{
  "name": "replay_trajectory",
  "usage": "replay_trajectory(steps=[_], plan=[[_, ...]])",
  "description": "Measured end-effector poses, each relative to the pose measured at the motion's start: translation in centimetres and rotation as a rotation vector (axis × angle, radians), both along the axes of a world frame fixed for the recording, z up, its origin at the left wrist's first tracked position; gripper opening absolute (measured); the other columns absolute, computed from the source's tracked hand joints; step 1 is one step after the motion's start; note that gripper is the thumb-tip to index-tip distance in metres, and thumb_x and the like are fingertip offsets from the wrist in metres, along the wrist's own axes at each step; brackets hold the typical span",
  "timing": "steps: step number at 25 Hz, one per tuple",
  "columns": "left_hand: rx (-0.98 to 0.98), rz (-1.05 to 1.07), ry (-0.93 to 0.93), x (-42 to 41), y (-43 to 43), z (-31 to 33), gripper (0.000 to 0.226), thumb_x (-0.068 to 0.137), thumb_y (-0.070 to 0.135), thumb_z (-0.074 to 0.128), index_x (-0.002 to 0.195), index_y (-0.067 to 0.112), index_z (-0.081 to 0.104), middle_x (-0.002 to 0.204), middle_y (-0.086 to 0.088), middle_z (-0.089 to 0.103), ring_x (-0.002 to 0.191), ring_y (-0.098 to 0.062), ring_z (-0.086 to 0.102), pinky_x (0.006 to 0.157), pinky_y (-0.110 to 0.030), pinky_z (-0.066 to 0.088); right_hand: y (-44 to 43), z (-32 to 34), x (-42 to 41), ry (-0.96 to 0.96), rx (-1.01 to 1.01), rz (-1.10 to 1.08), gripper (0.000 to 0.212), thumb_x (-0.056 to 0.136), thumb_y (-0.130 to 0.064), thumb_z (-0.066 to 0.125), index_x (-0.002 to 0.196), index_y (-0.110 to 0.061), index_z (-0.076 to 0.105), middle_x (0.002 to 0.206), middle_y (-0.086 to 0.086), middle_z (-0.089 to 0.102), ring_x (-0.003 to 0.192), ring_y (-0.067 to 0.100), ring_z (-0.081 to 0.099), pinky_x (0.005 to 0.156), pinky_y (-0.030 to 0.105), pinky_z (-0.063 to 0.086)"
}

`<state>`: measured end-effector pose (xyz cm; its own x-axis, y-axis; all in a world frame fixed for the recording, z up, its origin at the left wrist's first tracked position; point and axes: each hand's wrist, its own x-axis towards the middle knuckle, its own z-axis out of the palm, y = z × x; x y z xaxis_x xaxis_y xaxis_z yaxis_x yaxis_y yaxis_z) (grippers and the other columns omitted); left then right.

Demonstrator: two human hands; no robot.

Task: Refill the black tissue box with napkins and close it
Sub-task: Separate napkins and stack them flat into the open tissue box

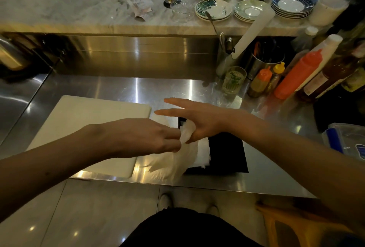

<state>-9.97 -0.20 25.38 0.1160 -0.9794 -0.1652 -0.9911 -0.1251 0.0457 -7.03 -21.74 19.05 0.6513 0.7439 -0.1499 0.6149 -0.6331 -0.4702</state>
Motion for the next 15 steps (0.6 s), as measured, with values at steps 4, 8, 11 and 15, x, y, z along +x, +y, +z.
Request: replay_trajectory(steps=[4,8,11,15], plan=[[-0.004,-0.058,-0.047,-0.6,0.1,0.0,0.061,0.045,0.012,0.094,0.101,0.015,0.069,0.085,-0.002,0.063,0.055,-0.009,0.051,0.046,-0.015,0.036,1.1,0.8,0.5,0.032,-0.057,0.084,0.068,0.078,-0.036,0.078,0.137,-0.042,0.046,0.163,-0.001,0.003,0.15,0.017,-0.003,0.115,0.045,0.025],[-0.012,-0.079,-0.037,-1.0,0.6,-0.6,0.066,0.046,0.008,0.093,0.106,0.012,0.065,0.088,-0.005,0.061,0.054,-0.013,0.052,0.043,-0.021,0.049,1.1,0.8,0.2,0.094,0.012,0.097,0.031,0.081,-0.03,0.076,0.109,-0.024,0.066,0.156,0.0,0.032,0.148,0.016,0.014,0.113,0.036,0.024],[-0.052,-0.057,-0.052,-1.1,1.3,-1.0,0.059,0.054,0.005,0.09,0.106,0.012,0.063,0.091,-0.005,0.061,0.057,-0.014,0.053,0.044,-0.023,0.049,0.9,0.6,-0.3,0.12,0.125,0.029,0.017,0.079,-0.023,0.077,0.086,-0.018,0.062,0.13,0.002,0.063,0.129,0.017,0.05,0.097,0.025,0.039],[-0.102,-0.026,-0.033,-1.1,2.0,-1.1,0.059,0.055,0.004,0.09,0.107,0.011,0.063,0.094,-0.007,0.063,0.06,-0.015,0.058,0.048,-0.023,0.05,0.0,0.8,-0.9,0.125,0.197,-0.042,0.031,0.078,-0.024,0.077,0.1,-0.021,0.056,0.085,-0.002,0.065,0.075,0.013,0.063,0.068,0.033,0.053]])
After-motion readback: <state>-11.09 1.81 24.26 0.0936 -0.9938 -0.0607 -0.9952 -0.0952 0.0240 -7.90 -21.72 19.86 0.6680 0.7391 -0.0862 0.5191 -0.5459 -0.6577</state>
